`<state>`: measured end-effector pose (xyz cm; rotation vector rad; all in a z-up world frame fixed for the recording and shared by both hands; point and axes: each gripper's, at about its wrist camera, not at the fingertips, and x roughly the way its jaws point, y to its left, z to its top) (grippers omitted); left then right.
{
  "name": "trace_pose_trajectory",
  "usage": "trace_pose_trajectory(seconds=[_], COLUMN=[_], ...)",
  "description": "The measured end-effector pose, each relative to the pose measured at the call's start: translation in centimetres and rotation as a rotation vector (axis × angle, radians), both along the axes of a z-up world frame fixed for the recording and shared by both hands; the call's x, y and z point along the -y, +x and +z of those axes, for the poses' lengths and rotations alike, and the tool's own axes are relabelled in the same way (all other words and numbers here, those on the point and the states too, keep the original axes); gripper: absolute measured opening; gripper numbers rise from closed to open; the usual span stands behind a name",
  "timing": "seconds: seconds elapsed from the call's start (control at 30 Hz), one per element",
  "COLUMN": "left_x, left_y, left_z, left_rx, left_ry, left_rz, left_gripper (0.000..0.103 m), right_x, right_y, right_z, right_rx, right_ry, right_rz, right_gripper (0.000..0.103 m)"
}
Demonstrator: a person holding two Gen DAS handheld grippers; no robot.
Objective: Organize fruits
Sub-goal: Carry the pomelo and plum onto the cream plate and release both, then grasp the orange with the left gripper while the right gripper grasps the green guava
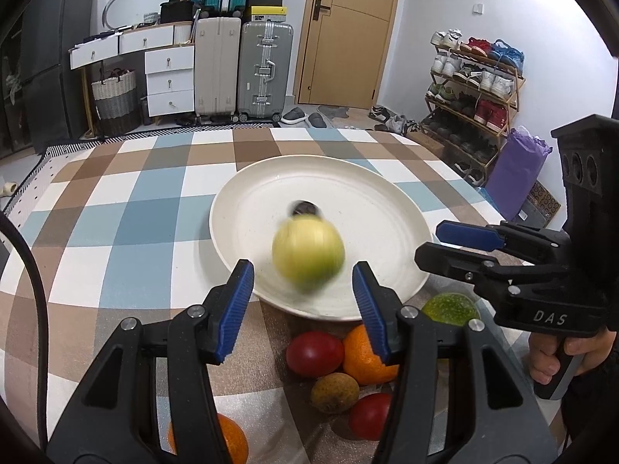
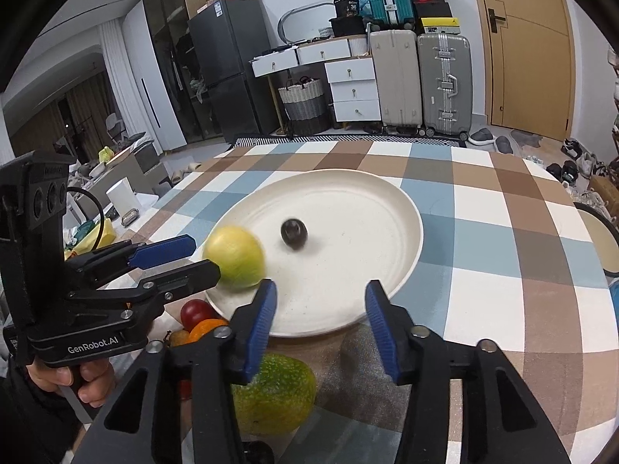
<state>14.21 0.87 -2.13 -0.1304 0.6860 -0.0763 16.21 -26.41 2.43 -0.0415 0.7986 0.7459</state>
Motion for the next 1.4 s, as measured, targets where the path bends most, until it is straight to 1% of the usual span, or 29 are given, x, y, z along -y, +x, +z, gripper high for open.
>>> trace_pose_trajectory(seconds=[0.07, 0.13, 0.17, 0.2, 0.23, 0.27, 0.3, 0.47, 0.53, 0.57, 0.67, 1.0, 1.1, 1.2, 1.33, 1.4], left_x=[0.0, -0.1, -0.2, -0.2, -0.3, -0.4, -0.3, -0.4, -0.5, -0.6, -0.7, -0.6, -0.2, 0.0, -0.3, -1.1], left_y=[-0.1, -0.2, -0.4, -0.6, -0.8, -1.0, -1.2, -2.1, -2.2, -2.4, -2.5, -2.6, -3.0, -3.4, -4.5, -5.2], left_z=[0.0, 0.1, 0.2, 0.2, 0.3, 0.4, 0.5, 0.7, 0.8, 0.9, 1.0, 0.8, 0.9, 1.1, 1.5, 1.4], left_rx=[-0.005, 0.004, 0.013, 0.017, 0.027, 0.031, 0.031, 0.04, 0.046, 0.052, 0.065, 0.035, 0.032, 0.033, 0.035, 0.025], left_ry=[0.001, 0.003, 0.0, 0.001, 0.005, 0.011, 0.016, 0.036, 0.039, 0.035, 0.028, 0.025, 0.034, 0.041, 0.097, 0.083], left_rz=[0.003, 0.013, 0.017, 0.021, 0.028, 0.032, 0.035, 0.052, 0.063, 0.068, 0.067, 0.051, 0.039, 0.03, 0.033, 0.048], left_gripper=[0.059, 0.069, 0.072, 0.079, 0.081, 0.082, 0.082, 0.091, 0.1, 0.102, 0.102, 0.102, 0.102, 0.102, 0.102, 0.102], right_x=[0.2, 0.4, 0.5, 0.6, 0.8, 0.8, 0.9, 1.3, 1.4, 1.4, 1.4, 1.9, 1.6, 1.5, 1.7, 1.8], right_y=[-0.1, -0.2, -0.3, -0.4, -0.5, -0.6, -0.7, -1.1, -1.1, -0.9, -0.7, -0.8, -1.1, -1.4, -1.5, -1.5], right_z=[0.1, 0.1, 0.1, 0.1, 0.1, 0.2, 0.2, 0.8, 0.8, 0.6, 0.4, 0.4, 0.3, 0.4, 0.3, 0.2], right_rx=[0.008, 0.011, 0.01, 0.009, 0.011, 0.014, 0.018, 0.05, 0.052, 0.049, 0.039, 0.028, 0.017, 0.005, -0.044, -0.06], right_ry=[-0.005, -0.008, -0.001, 0.004, 0.009, 0.01, 0.011, 0.041, 0.044, 0.043, 0.037, 0.05, 0.03, 0.036, 0.04, 0.042], right_rz=[-0.006, -0.009, -0.01, -0.01, -0.008, -0.008, -0.01, -0.03, -0.039, -0.04, -0.046, -0.056, -0.037, -0.015, 0.011, 0.018], right_gripper=[0.053, 0.058, 0.064, 0.069, 0.072, 0.076, 0.083, 0.102, 0.103, 0.103, 0.103, 0.103, 0.103, 0.103, 0.103, 0.103])
